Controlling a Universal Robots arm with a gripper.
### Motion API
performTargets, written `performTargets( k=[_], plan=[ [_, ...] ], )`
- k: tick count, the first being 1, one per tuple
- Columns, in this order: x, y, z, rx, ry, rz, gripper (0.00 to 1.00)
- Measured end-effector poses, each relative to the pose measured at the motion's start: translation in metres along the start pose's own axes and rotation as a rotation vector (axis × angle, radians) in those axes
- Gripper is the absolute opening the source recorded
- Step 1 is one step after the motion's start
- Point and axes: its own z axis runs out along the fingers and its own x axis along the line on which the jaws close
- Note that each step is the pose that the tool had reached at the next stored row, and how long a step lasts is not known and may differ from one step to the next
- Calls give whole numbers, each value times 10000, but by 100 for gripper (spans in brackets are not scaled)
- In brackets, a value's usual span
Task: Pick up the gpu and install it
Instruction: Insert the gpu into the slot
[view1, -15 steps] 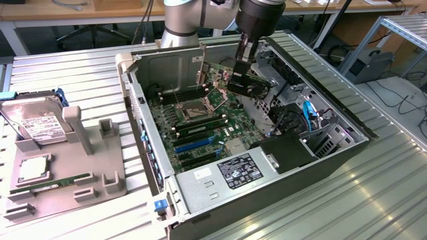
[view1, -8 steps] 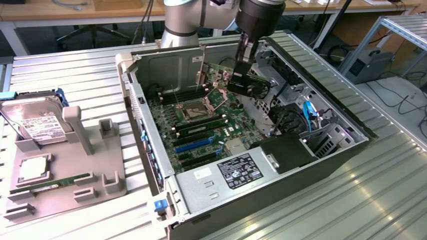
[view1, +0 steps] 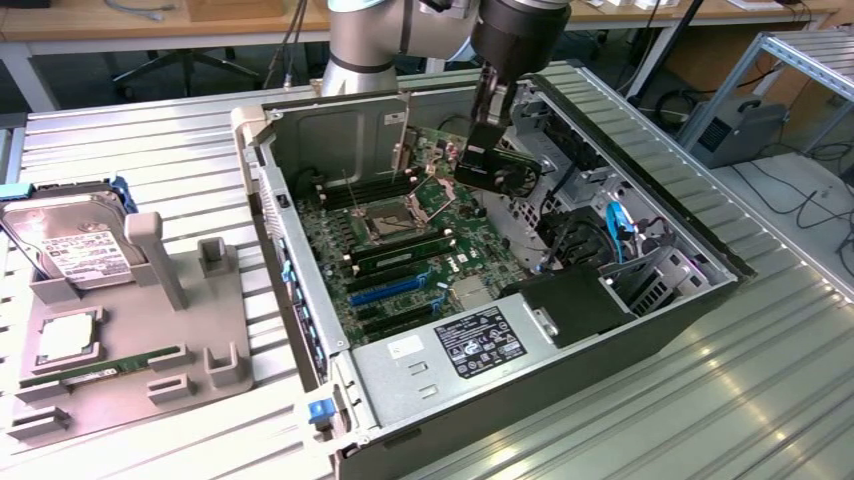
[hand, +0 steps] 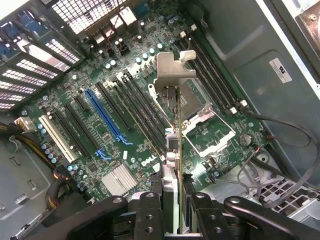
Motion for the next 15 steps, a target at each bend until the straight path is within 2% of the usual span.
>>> performTargets(
  k=[15],
  plan=[
    [0, 0, 0, -13, 22, -515, 27]
  ],
)
